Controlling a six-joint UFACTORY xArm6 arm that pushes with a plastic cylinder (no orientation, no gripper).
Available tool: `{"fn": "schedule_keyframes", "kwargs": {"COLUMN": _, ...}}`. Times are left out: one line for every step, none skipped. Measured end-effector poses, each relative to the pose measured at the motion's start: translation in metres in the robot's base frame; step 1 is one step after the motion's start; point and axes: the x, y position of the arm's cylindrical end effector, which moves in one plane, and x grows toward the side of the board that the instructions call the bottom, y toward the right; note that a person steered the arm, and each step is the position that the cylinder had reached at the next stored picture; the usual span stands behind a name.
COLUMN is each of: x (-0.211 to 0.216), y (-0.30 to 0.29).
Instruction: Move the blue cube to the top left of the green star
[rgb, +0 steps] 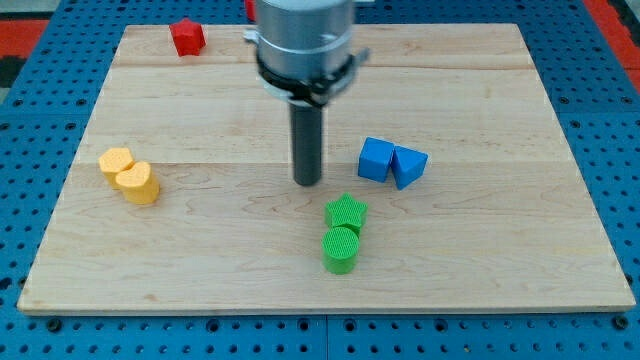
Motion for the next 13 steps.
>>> {"fn": "schedule_keyframes", "kwargs": {"x": -0.052, "y": 0.024}}
{"fn": "schedule_keyframes", "kwargs": {"x": -0.053, "y": 0.117}}
{"fn": "schedule_keyframes", "kwargs": {"x": -0.036, "y": 0.196}}
{"fn": "schedule_keyframes", "kwargs": {"x": 0.004, "y": 0.216}}
{"fn": "schedule_keyframes", "kwargs": {"x": 0.006, "y": 0.135}}
{"fn": "schedule_keyframes", "kwargs": {"x": 0.004, "y": 0.083}}
{"fn": "schedule_keyframes", "kwargs": {"x": -0.018, "y": 0.070}}
{"fn": "schedule_keyframes", "kwargs": {"x": -0.035, "y": 0.057}}
{"fn": "schedule_keyframes", "kwargs": {"x": -0.037, "y": 0.089}}
{"fn": "schedule_keyframes", "kwargs": {"x": -0.081, "y": 0.070}}
{"fn": "schedule_keyframes", "kwargs": {"x": -0.101, "y": 0.033}}
{"fn": "schedule_keyframes", "kwargs": {"x": -0.070, "y": 0.031}}
{"fn": "schedule_keyframes", "kwargs": {"x": -0.045, "y": 0.019}}
